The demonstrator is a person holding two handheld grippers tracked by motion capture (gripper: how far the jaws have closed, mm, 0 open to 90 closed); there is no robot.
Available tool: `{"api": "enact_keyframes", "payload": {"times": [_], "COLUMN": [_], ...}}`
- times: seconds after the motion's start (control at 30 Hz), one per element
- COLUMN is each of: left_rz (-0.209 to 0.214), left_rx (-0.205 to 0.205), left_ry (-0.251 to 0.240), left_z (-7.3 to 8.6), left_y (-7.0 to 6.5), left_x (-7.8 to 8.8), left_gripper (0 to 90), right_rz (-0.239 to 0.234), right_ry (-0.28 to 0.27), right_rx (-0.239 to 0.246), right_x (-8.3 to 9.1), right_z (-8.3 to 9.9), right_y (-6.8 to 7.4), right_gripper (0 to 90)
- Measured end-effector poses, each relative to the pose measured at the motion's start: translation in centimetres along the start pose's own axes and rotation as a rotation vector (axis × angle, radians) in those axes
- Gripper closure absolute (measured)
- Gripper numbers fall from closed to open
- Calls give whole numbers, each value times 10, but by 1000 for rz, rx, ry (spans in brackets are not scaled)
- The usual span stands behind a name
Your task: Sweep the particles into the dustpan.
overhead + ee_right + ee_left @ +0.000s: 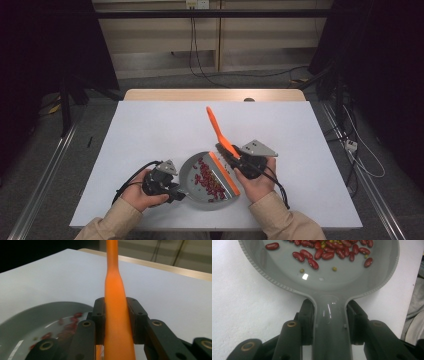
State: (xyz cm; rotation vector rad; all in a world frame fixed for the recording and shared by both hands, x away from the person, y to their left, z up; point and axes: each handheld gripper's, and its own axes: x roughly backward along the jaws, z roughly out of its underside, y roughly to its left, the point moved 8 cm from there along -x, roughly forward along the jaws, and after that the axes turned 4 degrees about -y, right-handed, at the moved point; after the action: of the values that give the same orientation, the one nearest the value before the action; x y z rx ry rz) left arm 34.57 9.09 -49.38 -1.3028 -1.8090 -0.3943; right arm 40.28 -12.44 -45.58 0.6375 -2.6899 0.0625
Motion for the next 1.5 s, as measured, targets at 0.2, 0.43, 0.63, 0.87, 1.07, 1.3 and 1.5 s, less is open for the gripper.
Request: {"api": "enact_keyframes", "payload": {"times": [0.2, 0.43, 0.63, 0.87, 1.07, 1.3, 1.5], "left_rz": [4, 0, -1, -5, -6, -13, -13], "left_rx": [3, 4, 0, 8, 23, 26, 33], "left_ry": [1, 9, 12, 12, 2, 2, -3], "left_z": [0, 0, 1, 6, 5, 5, 4], "left_y": [1, 4, 4, 9, 9, 9, 9], "left_x": [1, 1, 2, 7, 6, 5, 4], "left_gripper": [629, 629, 629, 629, 629, 629, 629], "right_rz": [53, -51, -121, -76, 30, -27, -104], "right_ry": [42, 51, 15, -18, 19, 36, 23], "right_rx": [49, 37, 30, 7, 19, 46, 18], "right_x": [-9, -11, -6, -7, -13, -18, -15], "right_z": [16, 17, 6, -5, 6, 15, 11], "right_y": [-13, 29, 51, 24, -14, 11, 36], "right_gripper": [712, 708, 713, 712, 712, 708, 710]}}
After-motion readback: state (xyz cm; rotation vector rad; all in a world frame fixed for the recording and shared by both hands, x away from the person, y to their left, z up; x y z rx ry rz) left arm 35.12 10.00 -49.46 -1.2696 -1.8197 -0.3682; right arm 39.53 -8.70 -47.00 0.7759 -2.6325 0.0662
